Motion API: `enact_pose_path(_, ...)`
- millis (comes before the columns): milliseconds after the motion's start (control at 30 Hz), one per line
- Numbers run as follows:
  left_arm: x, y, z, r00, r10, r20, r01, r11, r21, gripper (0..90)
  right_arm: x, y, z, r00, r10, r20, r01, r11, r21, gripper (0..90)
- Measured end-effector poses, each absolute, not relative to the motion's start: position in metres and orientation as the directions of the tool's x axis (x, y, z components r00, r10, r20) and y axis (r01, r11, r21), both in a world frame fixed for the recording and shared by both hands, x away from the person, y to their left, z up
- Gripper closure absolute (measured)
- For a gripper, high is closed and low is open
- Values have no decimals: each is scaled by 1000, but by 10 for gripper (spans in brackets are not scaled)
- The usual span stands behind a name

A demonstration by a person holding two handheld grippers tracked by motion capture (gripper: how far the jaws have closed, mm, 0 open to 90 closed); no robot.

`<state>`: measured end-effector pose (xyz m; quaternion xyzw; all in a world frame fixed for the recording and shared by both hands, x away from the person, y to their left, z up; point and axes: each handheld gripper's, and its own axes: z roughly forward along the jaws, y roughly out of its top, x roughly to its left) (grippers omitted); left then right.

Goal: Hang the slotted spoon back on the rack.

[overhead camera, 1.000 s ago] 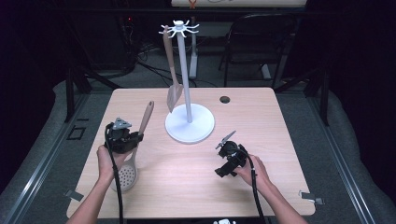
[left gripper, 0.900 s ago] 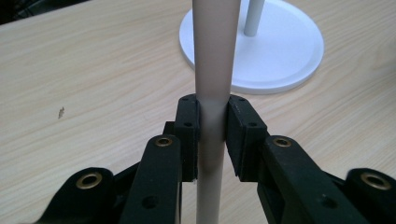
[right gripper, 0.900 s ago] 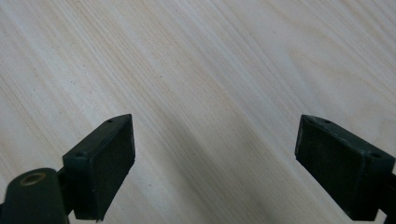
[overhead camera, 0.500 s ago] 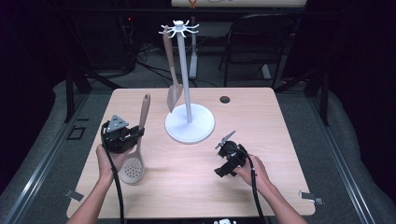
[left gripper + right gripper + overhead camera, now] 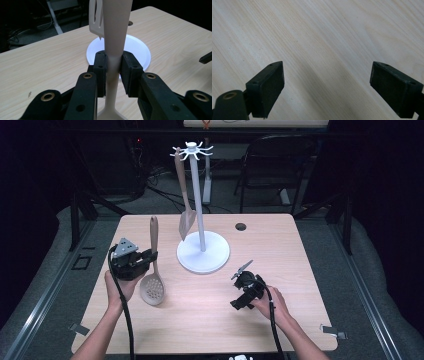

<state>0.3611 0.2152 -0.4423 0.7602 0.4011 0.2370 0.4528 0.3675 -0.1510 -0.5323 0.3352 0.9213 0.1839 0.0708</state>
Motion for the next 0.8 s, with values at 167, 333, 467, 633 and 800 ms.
enact_pose_path(167,359,209,-437,573,820,4,367,-261,893,756,367,-152,-533,-758,653,0,600,697,393,121)
enact_pose_path(333,361,203,-431,580,815,0,352,-251,902,756,368,-153,-531,-760,650,-6,598,703,385,121)
enact_pose_path(467,364,198,-427,591,806,4,346,-258,902,756,368,-154,-531,-760,650,-6,598,702,386,121)
enact_pose_path(633,368,191,-422,598,802,12,336,-264,904,755,368,-153,-532,-757,653,-7,600,700,388,121)
enact_pose_path(800,373,186,-417,601,799,17,329,-267,906,755,368,-153,-532,-758,652,-4,600,700,387,121)
